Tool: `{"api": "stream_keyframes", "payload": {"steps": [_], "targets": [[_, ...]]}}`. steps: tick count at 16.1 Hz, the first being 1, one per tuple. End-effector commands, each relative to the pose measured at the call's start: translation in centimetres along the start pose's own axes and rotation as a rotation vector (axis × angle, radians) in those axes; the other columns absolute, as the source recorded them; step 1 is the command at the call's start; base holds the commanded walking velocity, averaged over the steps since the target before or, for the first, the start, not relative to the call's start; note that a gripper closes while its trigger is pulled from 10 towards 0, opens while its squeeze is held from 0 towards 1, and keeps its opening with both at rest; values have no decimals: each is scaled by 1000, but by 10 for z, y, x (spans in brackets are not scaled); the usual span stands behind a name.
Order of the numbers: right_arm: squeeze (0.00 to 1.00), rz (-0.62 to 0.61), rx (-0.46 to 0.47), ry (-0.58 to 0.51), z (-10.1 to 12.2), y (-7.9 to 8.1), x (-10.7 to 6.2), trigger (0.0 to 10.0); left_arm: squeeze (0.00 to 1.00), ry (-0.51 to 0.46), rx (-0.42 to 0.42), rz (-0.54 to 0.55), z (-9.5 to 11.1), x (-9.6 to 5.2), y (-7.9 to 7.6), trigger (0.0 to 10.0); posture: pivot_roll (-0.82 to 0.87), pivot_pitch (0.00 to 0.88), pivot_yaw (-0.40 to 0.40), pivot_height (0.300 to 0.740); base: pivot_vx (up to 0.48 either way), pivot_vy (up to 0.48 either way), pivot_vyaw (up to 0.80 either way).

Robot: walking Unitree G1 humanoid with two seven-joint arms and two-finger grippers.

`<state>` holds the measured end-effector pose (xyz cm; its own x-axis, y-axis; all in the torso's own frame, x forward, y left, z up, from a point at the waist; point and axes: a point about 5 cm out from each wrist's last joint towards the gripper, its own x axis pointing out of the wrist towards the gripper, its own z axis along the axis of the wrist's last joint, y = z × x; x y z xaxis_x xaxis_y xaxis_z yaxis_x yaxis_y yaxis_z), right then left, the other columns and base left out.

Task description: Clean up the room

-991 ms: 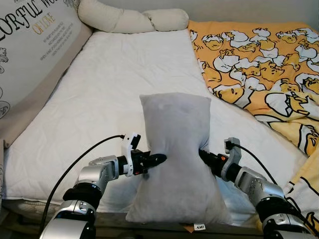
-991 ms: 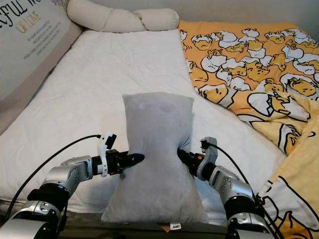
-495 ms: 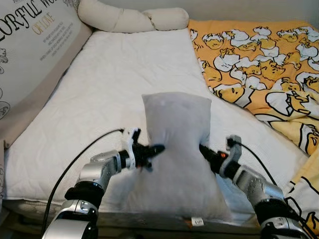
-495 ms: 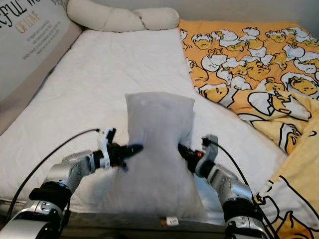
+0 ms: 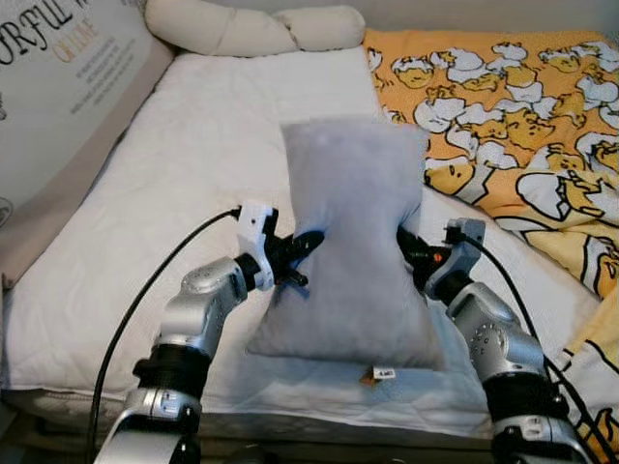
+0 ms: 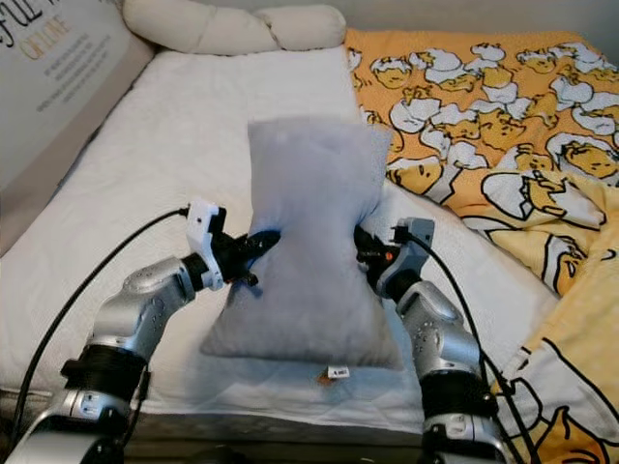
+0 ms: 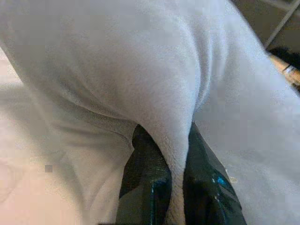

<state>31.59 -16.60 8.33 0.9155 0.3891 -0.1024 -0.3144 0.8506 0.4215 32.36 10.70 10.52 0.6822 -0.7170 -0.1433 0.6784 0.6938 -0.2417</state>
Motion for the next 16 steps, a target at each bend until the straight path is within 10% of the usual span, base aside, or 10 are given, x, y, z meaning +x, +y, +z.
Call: {"api": "stream_keyframes", "payload": {"steps": [1,2,3,16], "targets": [[0,-26,-8,-46,2,8,1,6078,0,-23,140,87,11,0,0,10000,-52,0,37,740,0,0,0],[0,-43,-10,-53,1,9,0,6078,0,-31,167,130,13,0,2,10000,-51,0,36,740,0,0,0],[0,-69,-14,-68,0,11,-1,10000,0,-37,175,162,16,-1,4,10000,-52,0,37,740,0,0,0],[0,-129,-15,-41,-4,16,1,10000,0,-19,295,219,16,2,6,10000,-60,0,20,740,0,279,-173]]}}
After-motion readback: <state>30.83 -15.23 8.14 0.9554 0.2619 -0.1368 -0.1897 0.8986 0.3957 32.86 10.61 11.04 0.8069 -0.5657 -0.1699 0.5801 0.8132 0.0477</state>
